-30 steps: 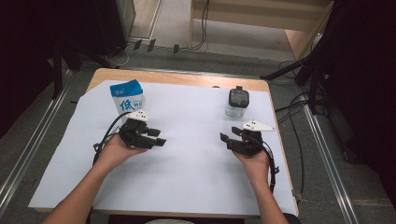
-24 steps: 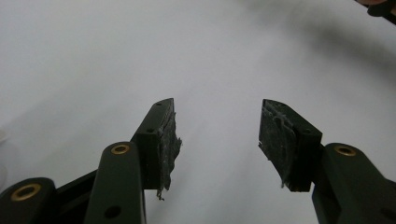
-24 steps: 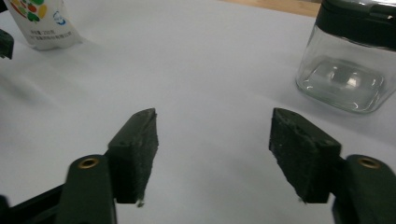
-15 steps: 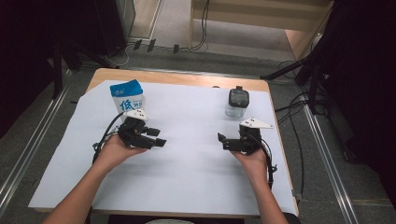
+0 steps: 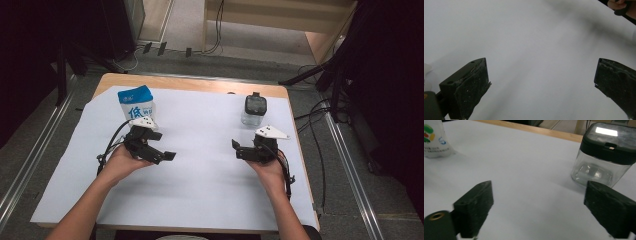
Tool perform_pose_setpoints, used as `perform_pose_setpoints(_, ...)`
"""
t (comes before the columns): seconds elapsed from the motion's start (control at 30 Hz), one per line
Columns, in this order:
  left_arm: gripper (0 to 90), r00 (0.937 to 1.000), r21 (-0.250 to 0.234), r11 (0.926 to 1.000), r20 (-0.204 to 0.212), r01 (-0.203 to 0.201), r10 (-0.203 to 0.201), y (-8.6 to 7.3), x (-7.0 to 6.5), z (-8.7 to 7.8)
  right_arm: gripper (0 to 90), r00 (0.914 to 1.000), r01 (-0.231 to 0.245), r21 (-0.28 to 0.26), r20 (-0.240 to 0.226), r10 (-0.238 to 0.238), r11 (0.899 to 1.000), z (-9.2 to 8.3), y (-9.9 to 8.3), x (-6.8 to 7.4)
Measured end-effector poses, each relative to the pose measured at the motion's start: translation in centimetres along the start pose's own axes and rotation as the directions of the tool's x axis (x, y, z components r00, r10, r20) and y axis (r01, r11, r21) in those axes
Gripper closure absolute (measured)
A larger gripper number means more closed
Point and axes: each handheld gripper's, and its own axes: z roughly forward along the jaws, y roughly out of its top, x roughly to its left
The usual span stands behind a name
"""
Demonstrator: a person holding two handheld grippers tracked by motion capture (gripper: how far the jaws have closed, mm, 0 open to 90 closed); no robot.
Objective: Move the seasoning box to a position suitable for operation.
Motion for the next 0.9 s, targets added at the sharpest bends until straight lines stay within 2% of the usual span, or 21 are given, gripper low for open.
perform_pose_setpoints(0.03,5.5,0.9999,0.008,0.9999,0.011,-0.011,0.011,-0.1,0.0,0.0,16.0,0.9999,-0.009,-0.008,0.008,0.009,1.000,0.0,0.0,0.0)
perform_pose_setpoints(0.1,18.2,0.9996,0.021,0.9997,0.022,-0.016,0.015,-0.3,0.0,-0.1,15.4,0.9999,-0.016,-0.002,0.003,0.016,1.000,0.1,0.2,-0.1)
perform_pose_setpoints(0.13,33.0,0.9993,0.027,0.9995,0.035,-0.014,0.013,-0.4,-0.1,-0.1,15.6,0.9996,-0.026,0.011,0.012,0.025,1.000,0.4,0.2,-0.2)
perform_pose_setpoints(0.17,33.0,0.9987,0.029,0.9995,0.050,-0.009,0.008,-0.4,0.0,-0.2,15.6,0.9996,-0.026,0.011,0.012,0.025,1.000,0.4,0.2,-0.2)
perform_pose_setpoints(0.2,38.3,0.9980,0.026,0.9996,0.063,-0.005,0.004,-0.4,0.0,-0.2,17.0,0.9994,-0.034,0.018,0.007,0.034,0.999,0.5,0.2,-0.3)
perform_pose_setpoints(0.3,45.0,0.9976,0.011,0.9999,0.069,-0.009,0.009,-0.5,-0.1,-0.4,21.2,0.9996,-0.027,0.028,0.007,0.027,0.999,0.8,0.3,-0.4)
perform_pose_setpoints(0.37,45.0,0.9978,0.003,0.9998,0.064,-0.017,0.017,-0.5,-0.2,-0.6,21.1,0.9992,-0.023,0.041,0.034,0.021,0.999,1.0,0.5,-0.4)
perform_pose_setpoints(0.5,43.1,0.9982,0.016,0.9988,0.039,-0.047,0.046,-0.7,-0.4,-0.5,20.0,0.9985,-0.036,0.038,0.042,0.034,0.999,1.2,0.7,-0.8)
perform_pose_setpoints(0.57,40.1,0.9986,0.025,0.9985,0.022,-0.048,0.048,-0.7,-0.4,-0.5,19.1,0.9981,-0.042,0.028,0.047,0.041,0.999,1.3,0.8,-1.0)
perform_pose_setpoints(0.63,38.7,0.9990,0.026,0.9989,0.024,-0.038,0.038,-0.7,-0.4,-0.4,8.5,0.9968,-0.036,0.035,0.073,0.033,0.999,1.4,1.2,-1.4)
perform_pose_setpoints(0.67,38.7,0.9990,0.027,0.9990,0.029,-0.035,0.035,-0.7,-0.4,-0.4,8.5,0.9968,-0.036,0.035,0.073,0.033,0.999,1.4,1.2,-1.4)
perform_pose_setpoints(0.7,38.6,0.9988,0.025,0.9991,0.036,-0.035,0.034,-0.6,-0.4,-0.4,1.2,0.9967,-0.040,0.027,0.072,0.038,0.999,1.4,1.2,-1.5)
perform_pose_setpoints(0.73,38.7,0.9987,0.021,0.9991,0.034,-0.037,0.037,-0.6,-0.4,-0.5,0.0,0.9951,-0.050,0.027,0.087,0.048,0.998,1.4,1.3,-1.5)
perform_pose_setpoints(0.9,38.5,0.9987,0.018,0.9992,0.038,-0.035,0.035,-0.6,-0.3,-0.4,0.0,0.9946,-0.073,0.023,0.075,0.071,0.997,1.9,1.4,-2.0)
